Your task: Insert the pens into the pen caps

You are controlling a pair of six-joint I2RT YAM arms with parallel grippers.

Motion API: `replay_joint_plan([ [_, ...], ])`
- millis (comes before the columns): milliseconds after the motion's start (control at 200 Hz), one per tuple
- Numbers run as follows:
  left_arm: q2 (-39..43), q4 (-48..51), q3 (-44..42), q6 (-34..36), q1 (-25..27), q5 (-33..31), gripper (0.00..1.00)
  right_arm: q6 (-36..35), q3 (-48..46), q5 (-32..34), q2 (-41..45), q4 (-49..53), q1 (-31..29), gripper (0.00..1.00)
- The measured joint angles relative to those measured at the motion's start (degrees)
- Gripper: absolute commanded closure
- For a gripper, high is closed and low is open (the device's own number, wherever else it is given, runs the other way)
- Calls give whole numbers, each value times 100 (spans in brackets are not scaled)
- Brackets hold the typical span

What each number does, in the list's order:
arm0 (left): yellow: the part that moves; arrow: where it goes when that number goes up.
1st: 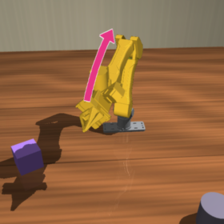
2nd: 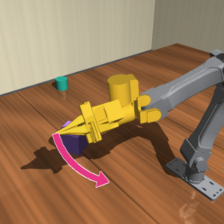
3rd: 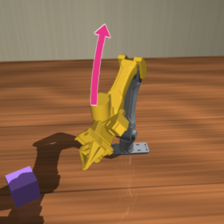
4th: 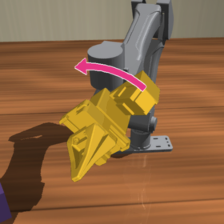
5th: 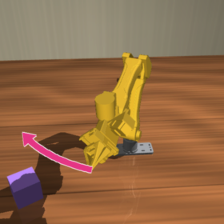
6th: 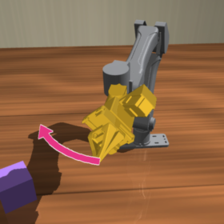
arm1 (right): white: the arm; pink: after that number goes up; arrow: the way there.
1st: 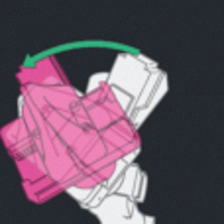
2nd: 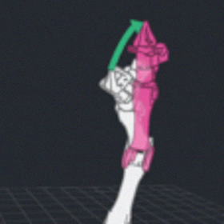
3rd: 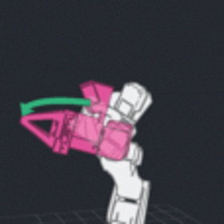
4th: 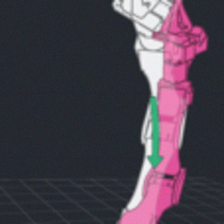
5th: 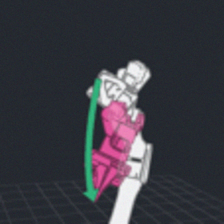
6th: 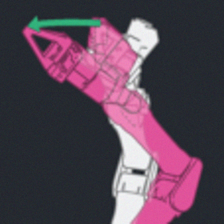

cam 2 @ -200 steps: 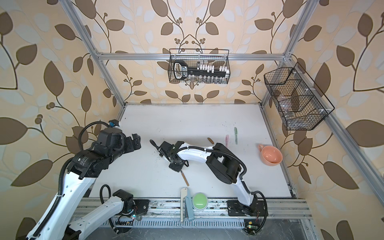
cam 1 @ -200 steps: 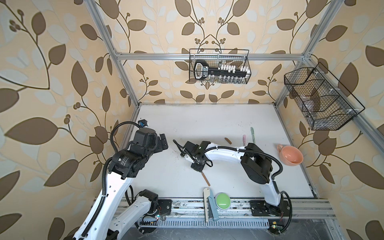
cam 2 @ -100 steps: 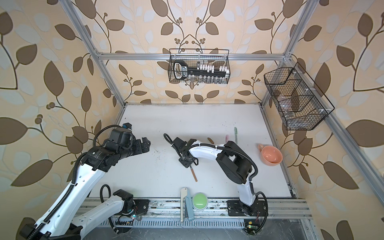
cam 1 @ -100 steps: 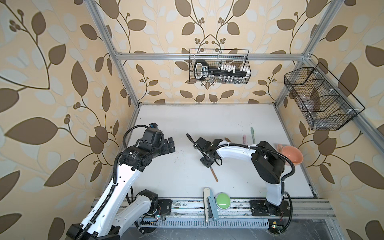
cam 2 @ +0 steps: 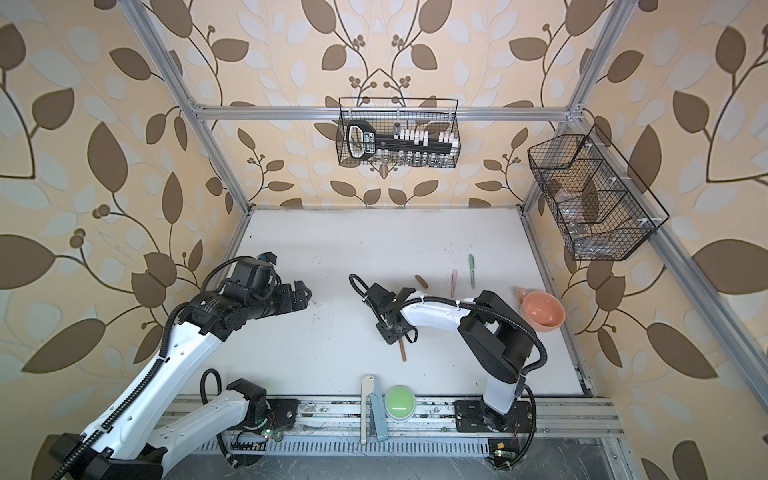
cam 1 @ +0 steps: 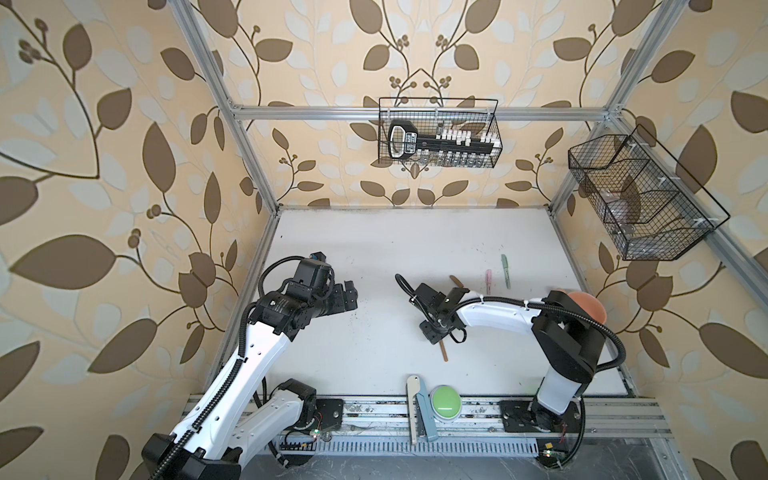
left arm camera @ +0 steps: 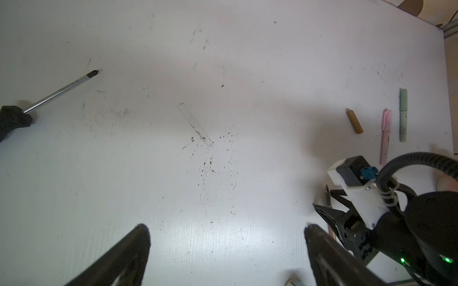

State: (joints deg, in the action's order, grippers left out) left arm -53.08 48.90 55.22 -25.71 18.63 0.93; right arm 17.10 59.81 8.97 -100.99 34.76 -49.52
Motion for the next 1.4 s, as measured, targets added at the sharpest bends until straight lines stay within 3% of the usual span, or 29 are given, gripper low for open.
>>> replay_joint_plan([
  [270,-9,-181,-321,-13,0,267,1,468,-693,-107,577,-42,114,57],
  [435,-66,-302,-420,-17,0,511,1,688,-713,-332,560,-157,-9,74],
  [555,-68,-433,-511,-15,0,684,1,734,-658,-400,498,-186,0,81],
  [855,-396,-592,-623,17,109,957,1,776,-564,-922,393,-575,638,99],
  [960,-680,-750,-623,0,557,855,1,815,-566,-1095,350,-841,957,97],
  [1045,-1003,-920,-595,-15,1080,719,1,868,-599,-1217,330,-1102,1220,82],
  [1135,-1482,-1126,-470,-46,1475,658,1,942,-673,-1311,339,-1320,1370,77],
  [1235,-1882,-1491,-442,-162,1600,673,1,992,-802,-1394,439,-1506,1386,65],
  [1400,-2280,-2310,-442,-385,1725,780,1,1038,-1434,-1449,1058,-1572,1390,61],
])
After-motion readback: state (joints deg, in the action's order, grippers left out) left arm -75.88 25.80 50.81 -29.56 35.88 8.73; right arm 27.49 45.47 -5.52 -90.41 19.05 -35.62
